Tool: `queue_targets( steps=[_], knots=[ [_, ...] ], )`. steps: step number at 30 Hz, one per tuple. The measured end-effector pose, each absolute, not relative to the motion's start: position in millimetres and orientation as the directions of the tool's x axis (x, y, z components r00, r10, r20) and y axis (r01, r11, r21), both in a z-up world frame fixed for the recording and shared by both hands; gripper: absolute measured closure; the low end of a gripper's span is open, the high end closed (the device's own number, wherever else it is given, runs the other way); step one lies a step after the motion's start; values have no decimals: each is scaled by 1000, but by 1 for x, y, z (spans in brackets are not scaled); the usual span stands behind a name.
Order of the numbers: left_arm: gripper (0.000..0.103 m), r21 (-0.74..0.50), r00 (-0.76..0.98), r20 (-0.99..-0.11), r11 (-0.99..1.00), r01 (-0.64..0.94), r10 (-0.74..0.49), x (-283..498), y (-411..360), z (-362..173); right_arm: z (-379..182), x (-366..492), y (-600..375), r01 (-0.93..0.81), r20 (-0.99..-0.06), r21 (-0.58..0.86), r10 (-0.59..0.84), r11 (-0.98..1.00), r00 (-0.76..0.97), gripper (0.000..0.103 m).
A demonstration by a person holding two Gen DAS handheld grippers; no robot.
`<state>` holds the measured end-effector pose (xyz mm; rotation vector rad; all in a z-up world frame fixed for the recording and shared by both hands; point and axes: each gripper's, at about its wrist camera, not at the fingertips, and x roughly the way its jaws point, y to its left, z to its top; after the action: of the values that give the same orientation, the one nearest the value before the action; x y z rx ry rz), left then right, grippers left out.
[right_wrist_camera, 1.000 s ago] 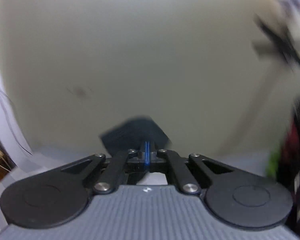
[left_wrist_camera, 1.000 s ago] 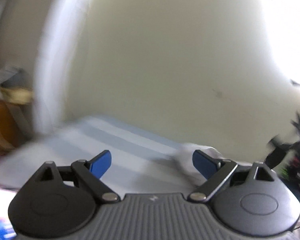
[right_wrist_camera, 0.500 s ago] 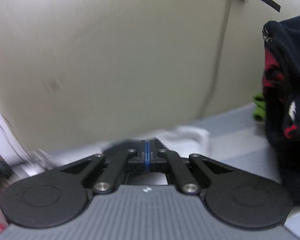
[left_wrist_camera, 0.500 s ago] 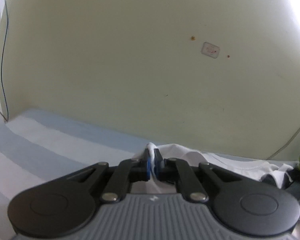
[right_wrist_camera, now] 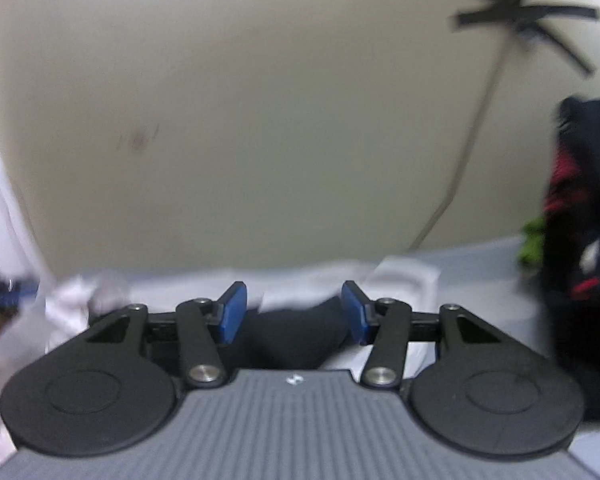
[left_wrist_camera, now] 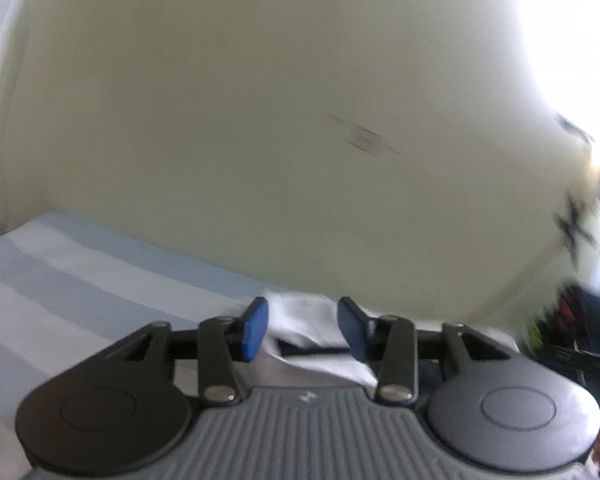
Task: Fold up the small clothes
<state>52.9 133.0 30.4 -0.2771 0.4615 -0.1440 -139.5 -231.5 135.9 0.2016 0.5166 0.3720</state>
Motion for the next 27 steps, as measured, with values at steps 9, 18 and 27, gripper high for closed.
queue_targets(
  steps=[9,18,27],
  knots=[
    [87,-148,773,-626,989,20,-109,55,108,-26,135,-143,-227,-133,-495,166,199,977,846,53],
    [55,-25,809,-586,999,45,-51,27,76,-17,178,-96,-80,-616,-507,189,613,765,605,45],
    [92,-8,794,-604,997,77,-66,23,88,-24,114,-22,-24,-435,-586,14,360,900,726,100]
  ],
)
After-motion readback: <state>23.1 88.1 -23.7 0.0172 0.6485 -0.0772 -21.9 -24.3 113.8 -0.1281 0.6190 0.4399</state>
